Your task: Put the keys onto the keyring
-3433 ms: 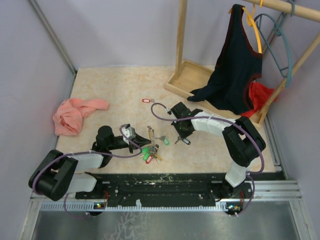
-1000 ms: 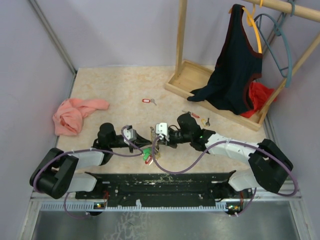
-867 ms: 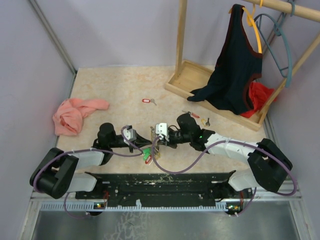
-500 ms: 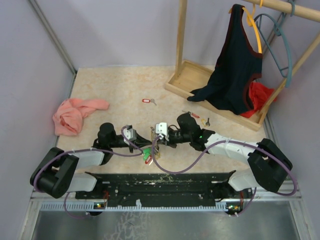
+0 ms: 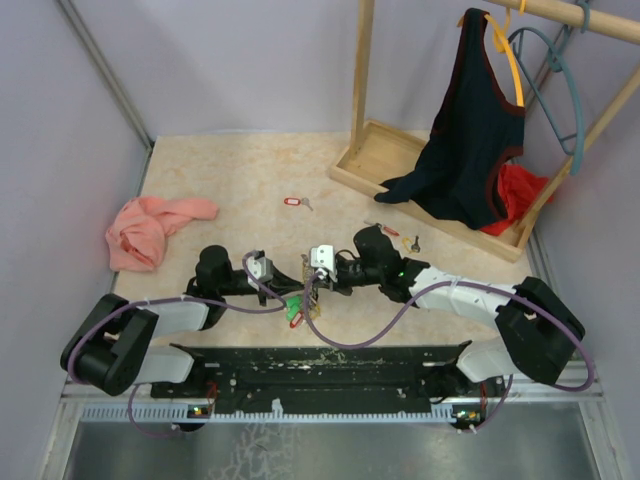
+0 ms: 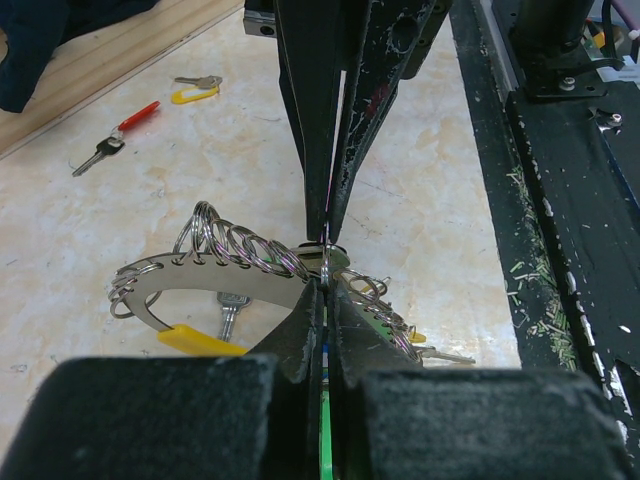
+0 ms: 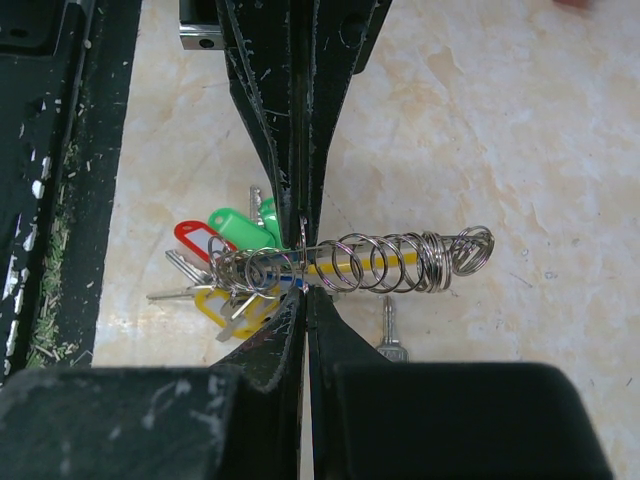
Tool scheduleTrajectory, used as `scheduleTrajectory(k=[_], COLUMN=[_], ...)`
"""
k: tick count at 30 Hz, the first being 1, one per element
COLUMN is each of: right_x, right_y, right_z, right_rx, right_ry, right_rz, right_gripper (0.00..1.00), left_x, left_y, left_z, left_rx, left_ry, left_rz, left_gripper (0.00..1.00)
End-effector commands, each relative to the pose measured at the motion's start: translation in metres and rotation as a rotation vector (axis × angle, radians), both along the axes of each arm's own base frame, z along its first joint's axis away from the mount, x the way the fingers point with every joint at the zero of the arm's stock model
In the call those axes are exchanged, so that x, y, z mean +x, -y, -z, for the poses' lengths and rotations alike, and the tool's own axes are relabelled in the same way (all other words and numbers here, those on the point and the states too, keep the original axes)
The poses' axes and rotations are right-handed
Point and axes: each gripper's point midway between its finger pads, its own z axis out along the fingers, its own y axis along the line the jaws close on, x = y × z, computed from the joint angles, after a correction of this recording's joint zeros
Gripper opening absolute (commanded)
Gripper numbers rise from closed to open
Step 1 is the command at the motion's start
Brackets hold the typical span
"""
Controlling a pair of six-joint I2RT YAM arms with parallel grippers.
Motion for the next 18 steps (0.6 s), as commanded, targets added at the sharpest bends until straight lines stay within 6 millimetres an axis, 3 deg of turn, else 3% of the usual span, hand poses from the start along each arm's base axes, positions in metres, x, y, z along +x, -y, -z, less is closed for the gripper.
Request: scheduleTrajectory(k=[1, 18], right_x=[0.0001, -0.0016], right_y=[-0.0158, -0.0198], right_z=[-0.0253, -0.0343], right_rx=[0.061, 0.095], right_ry=[0.036, 0.026], right_rz=[-0.041, -0.047], right_gripper=[0.00, 0.00], left_x=[0.0042, -0.0007], left_y=[0.0040, 0.0051], left_z=[-0.0166, -0.0184], left_rx=[-0.034, -0.038], left_ry=[0.061, 0.065], left_rz=[0.028, 0.063], left_gripper=[0.00, 0.00])
